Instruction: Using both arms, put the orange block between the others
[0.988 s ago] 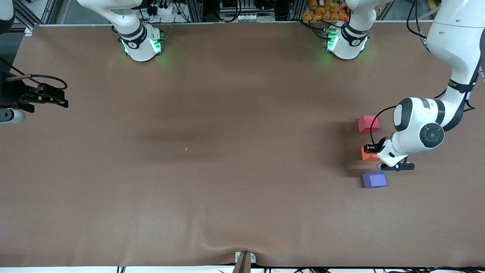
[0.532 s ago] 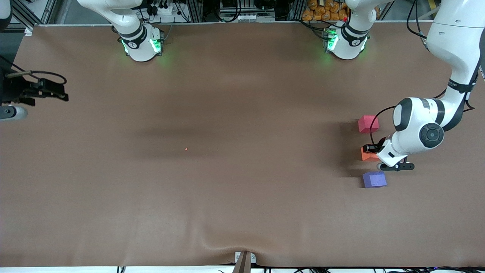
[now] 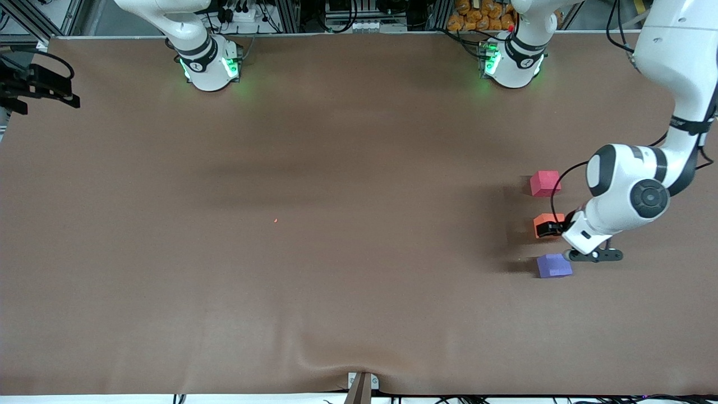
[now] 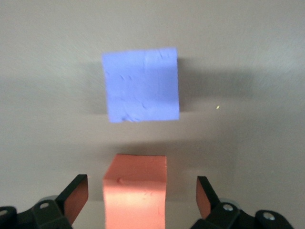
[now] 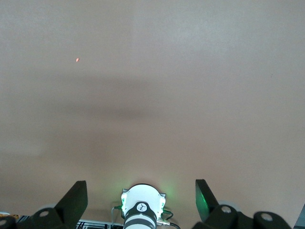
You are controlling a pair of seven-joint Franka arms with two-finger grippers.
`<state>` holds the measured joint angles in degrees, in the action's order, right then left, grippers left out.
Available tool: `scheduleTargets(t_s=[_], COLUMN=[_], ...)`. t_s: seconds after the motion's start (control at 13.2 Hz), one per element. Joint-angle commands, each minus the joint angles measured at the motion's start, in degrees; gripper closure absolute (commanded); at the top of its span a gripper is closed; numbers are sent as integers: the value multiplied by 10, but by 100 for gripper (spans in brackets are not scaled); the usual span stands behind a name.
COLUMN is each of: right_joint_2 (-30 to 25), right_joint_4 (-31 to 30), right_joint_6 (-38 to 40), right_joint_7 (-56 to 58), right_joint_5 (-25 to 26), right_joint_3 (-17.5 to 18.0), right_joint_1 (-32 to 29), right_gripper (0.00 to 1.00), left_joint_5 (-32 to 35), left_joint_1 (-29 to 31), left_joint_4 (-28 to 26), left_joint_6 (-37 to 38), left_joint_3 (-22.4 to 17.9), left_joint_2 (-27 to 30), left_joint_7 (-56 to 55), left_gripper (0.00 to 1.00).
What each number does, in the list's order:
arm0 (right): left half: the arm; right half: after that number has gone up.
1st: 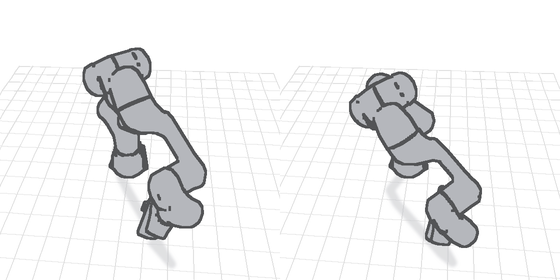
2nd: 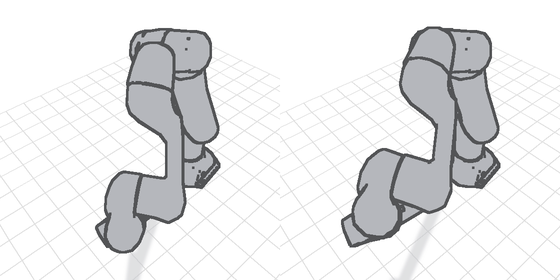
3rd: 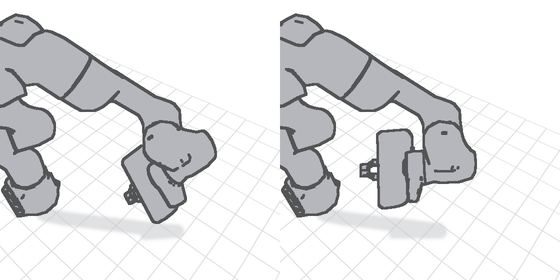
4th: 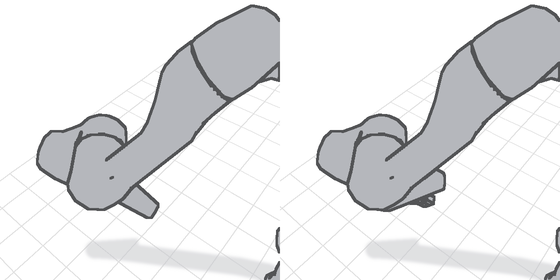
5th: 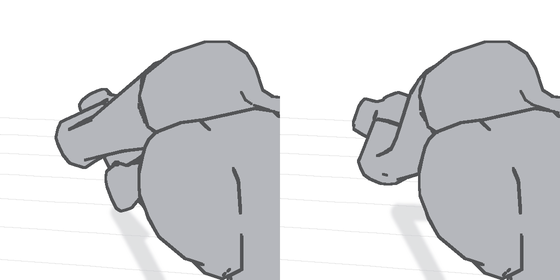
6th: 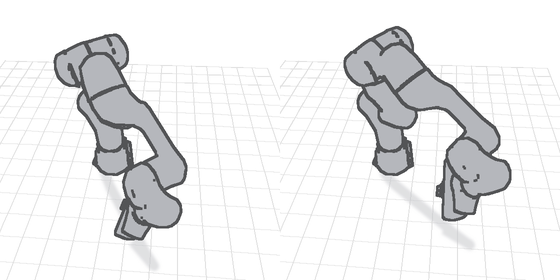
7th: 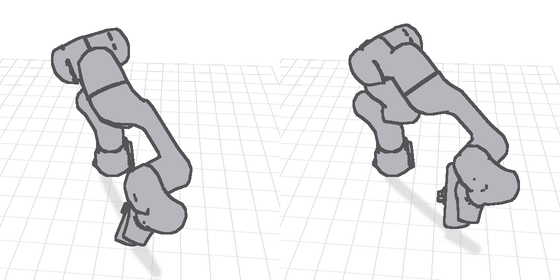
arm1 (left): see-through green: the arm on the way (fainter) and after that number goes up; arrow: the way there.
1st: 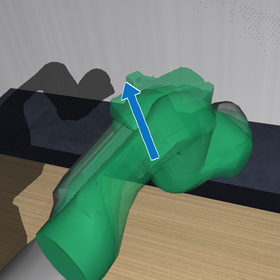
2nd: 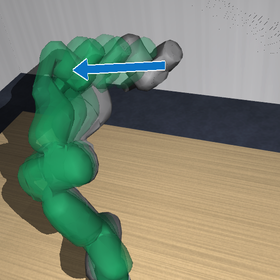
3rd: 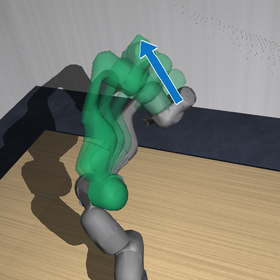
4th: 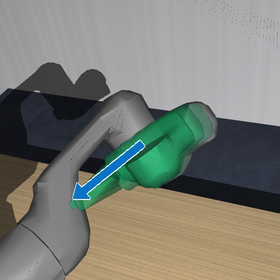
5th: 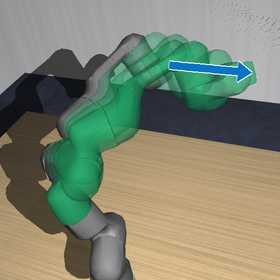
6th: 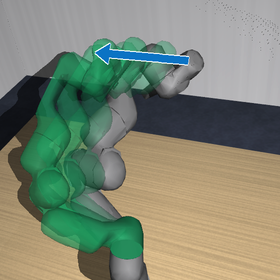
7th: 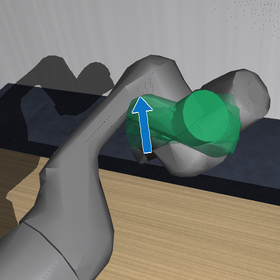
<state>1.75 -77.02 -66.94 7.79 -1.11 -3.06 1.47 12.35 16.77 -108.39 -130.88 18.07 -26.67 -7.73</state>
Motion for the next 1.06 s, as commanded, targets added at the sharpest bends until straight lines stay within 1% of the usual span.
scheduleTargets(t_s=[0.0,0.08,0.23,0.38,0.53,0.68,0.76,0.91,0.99], right_joint_2=[-9,-9,-8,-7,-5,-2,-2,-2,-2], right_joint_4=[-10,-10,-10,-10,-9,-4,-4,-4,-4], right_joint_6=[1,1,1,1,1,8,7,7,6], right_joint_7=[8,9,8,8,8,9,9,7,7], right_joint_5=[1,1,1,1,1,1,1,1,1], right_joint_3=[-8,-18,-18,-18,-17,-18,-18,-18,-17], right_joint_1=[-4,-1,2,5,5,9,10,10,10], right_gripper=[0,0,0,0,0,0,0,0,0], left_joint_5=[9,13,6,5,-13,-62,-66,-70,-80], left_joint_1=[4,2,4,3,5,7,7,-2,-14], left_joint_4=[61,99,172,221,232,231,231,224,220], left_joint_6=[109,157,252,322,372,396,403,408,419], left_joint_3=[18,26,33,40,53,51,51,44,32], left_joint_2=[43,56,79,108,156,199,212,245,255], left_joint_7=[4,4,4,4,5,5,5,5,6], left_gripper=[0,0,0,0,0,0,0,0,0])
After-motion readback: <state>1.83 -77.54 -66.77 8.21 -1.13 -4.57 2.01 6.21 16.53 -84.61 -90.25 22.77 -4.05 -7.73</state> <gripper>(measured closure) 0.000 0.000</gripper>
